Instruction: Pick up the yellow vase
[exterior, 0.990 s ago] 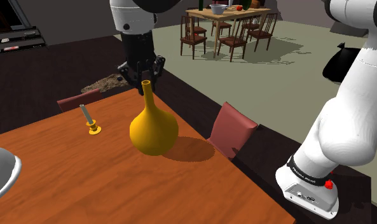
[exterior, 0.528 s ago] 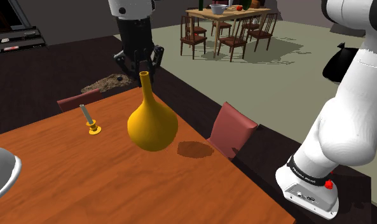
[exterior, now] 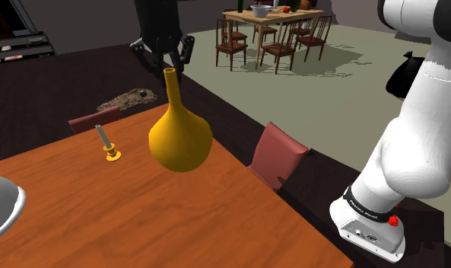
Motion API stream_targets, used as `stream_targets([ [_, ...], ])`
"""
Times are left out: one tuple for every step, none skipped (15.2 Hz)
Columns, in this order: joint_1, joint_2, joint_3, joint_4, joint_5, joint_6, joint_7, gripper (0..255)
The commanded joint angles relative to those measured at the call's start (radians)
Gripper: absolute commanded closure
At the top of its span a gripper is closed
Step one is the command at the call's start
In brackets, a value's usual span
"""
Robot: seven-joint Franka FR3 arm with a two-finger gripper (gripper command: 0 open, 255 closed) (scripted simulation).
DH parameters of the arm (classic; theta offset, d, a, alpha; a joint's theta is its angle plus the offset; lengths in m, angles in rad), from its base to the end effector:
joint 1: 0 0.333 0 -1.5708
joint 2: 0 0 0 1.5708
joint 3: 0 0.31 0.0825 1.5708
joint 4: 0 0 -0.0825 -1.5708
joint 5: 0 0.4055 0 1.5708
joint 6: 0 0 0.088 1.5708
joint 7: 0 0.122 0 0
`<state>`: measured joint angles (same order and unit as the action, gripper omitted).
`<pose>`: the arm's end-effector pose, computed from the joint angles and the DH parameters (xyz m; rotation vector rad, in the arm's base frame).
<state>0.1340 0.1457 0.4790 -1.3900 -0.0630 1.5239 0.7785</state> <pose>0.5165 0.3276 0.6104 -3.1240 0.2710 -0.0011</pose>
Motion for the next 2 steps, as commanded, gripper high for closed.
stream_targets([
  [0.003, 0.007, 0.001, 0.028, -0.004, -0.02, 0.002, 255],
  [0.003, 0.007, 0.001, 0.028, -0.004, -0.02, 0.002, 255],
])
